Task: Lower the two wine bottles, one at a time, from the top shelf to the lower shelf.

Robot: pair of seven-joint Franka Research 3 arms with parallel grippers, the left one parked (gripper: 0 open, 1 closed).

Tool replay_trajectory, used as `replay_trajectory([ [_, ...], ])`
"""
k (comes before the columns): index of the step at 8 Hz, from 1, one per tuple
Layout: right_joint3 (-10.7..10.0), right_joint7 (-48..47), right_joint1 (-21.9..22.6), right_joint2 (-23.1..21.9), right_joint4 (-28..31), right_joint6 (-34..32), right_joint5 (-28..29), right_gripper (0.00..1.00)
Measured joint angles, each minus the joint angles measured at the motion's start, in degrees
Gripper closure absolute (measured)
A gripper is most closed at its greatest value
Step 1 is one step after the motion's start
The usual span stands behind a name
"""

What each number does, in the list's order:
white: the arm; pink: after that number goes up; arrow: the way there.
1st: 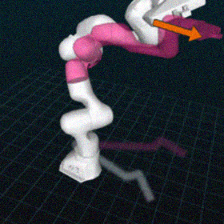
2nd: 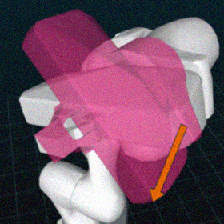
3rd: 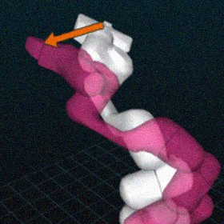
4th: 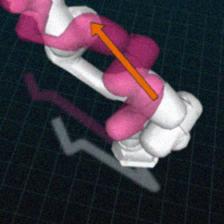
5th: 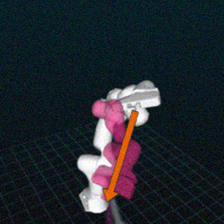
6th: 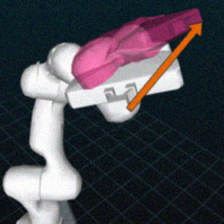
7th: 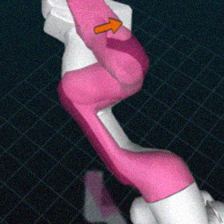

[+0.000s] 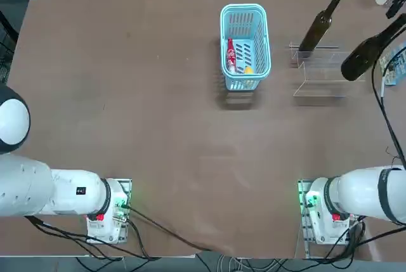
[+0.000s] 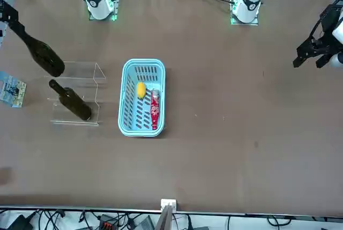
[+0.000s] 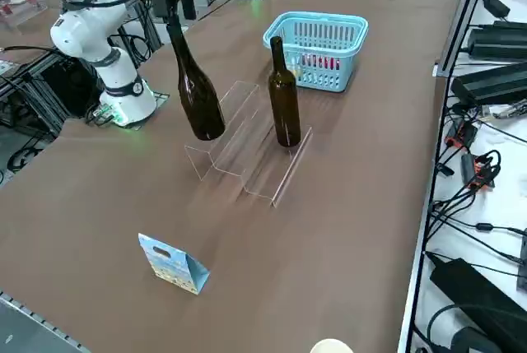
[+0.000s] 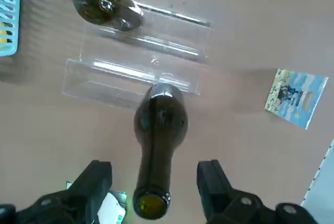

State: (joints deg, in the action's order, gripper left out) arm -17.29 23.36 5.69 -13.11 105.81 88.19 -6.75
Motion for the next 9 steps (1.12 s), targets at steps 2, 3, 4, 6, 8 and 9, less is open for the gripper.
replay_trajectory([
  [2, -0.3, 0.0, 0.0, -0.7, 1.8, 0.1, 0.0, 0.05],
  [3, -0.3, 0.0, 0.0, -1.0, 2.5, 0.1, 0.0, 0.06],
  [4, -0.3, 0.0, 0.0, -1.3, 3.0, 0.1, 0.0, 0.07],
  [6, -0.3, 0.0, 0.0, -1.6, 3.7, 0.1, 0.0, 0.15],
  [8, -0.3, 0.0, 0.0, -1.6, 3.8, 0.1, 0.0, 0.28],
  [9, -0.3, 0.0, 0.0, -1.6, 3.8, 0.1, 0.0, 0.32],
])
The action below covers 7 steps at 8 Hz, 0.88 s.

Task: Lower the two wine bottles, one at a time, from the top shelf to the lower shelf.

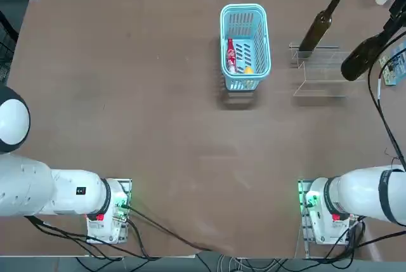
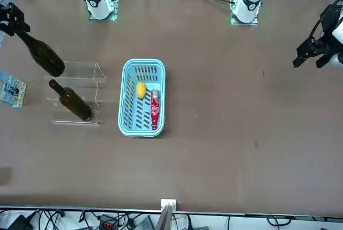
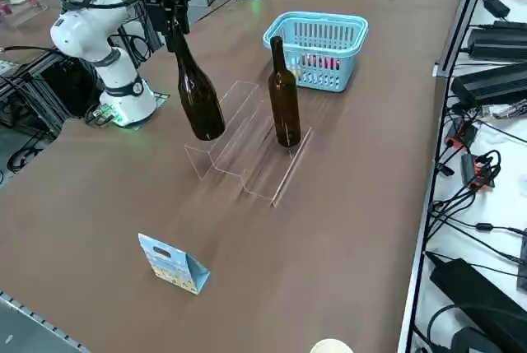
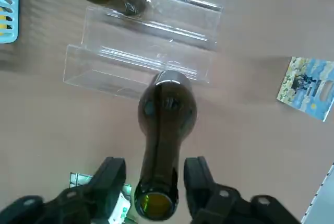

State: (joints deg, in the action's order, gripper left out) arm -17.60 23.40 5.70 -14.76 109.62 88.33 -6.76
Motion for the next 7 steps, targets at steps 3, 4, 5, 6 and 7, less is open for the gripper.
replay_trajectory([
  [3, 0.0, 0.0, 0.0, 0.0, 0.0, 0.0, 0.0, 0.41],
  [4, 0.0, 0.0, 0.0, 0.0, 0.0, 0.0, -0.1, 0.49],
  [5, 0.0, 0.0, 0.0, 0.0, 0.0, 0.0, -0.3, 0.56],
  [6, 0.0, 0.0, 0.0, -0.1, 0.0, 0.0, -0.5, 0.60],
  [7, -0.1, 0.0, 0.0, -0.1, 0.0, -0.2, -0.5, 0.60],
])
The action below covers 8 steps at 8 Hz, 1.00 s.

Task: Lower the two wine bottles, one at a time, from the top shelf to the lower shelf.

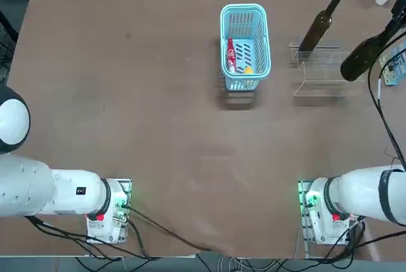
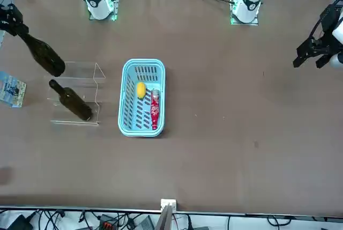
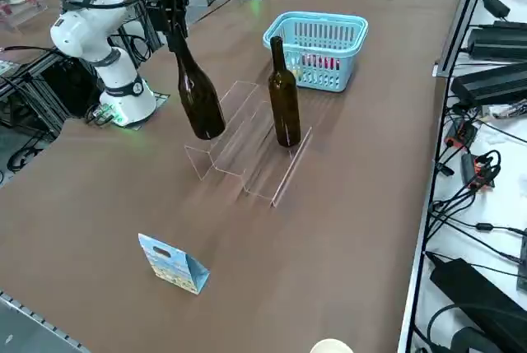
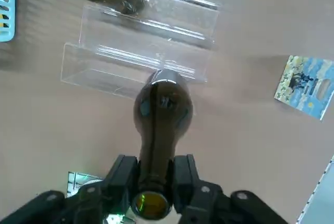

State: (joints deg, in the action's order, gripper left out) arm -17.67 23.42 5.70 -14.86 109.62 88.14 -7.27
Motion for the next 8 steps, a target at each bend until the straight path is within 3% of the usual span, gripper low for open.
replay_trajectory([
  [8, -0.3, 4.5, 0.3, 1.6, -2.2, 0.4, 0.0, 0.60],
])
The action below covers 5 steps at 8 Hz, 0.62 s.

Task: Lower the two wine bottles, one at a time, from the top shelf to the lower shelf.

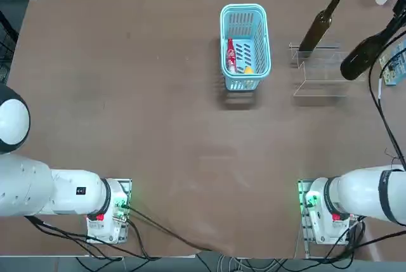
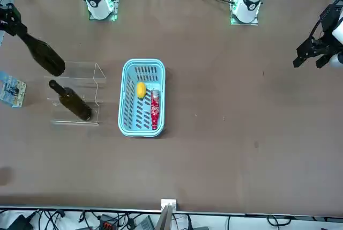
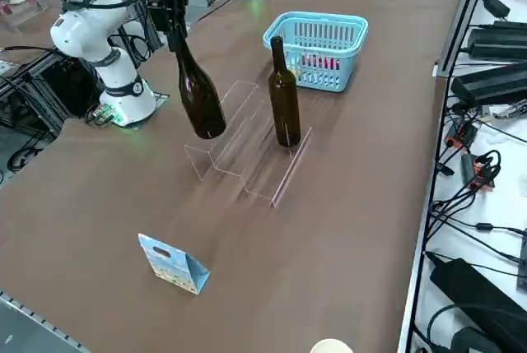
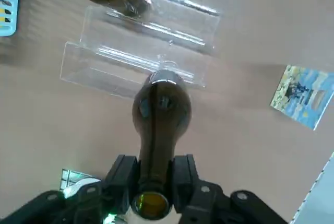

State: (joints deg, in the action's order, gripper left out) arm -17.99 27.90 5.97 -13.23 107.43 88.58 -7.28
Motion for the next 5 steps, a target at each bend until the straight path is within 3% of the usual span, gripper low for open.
replay_trajectory([
  [5, 0.0, 13.3, 0.2, 12.8, -14.1, 1.0, 0.0, 0.60],
])
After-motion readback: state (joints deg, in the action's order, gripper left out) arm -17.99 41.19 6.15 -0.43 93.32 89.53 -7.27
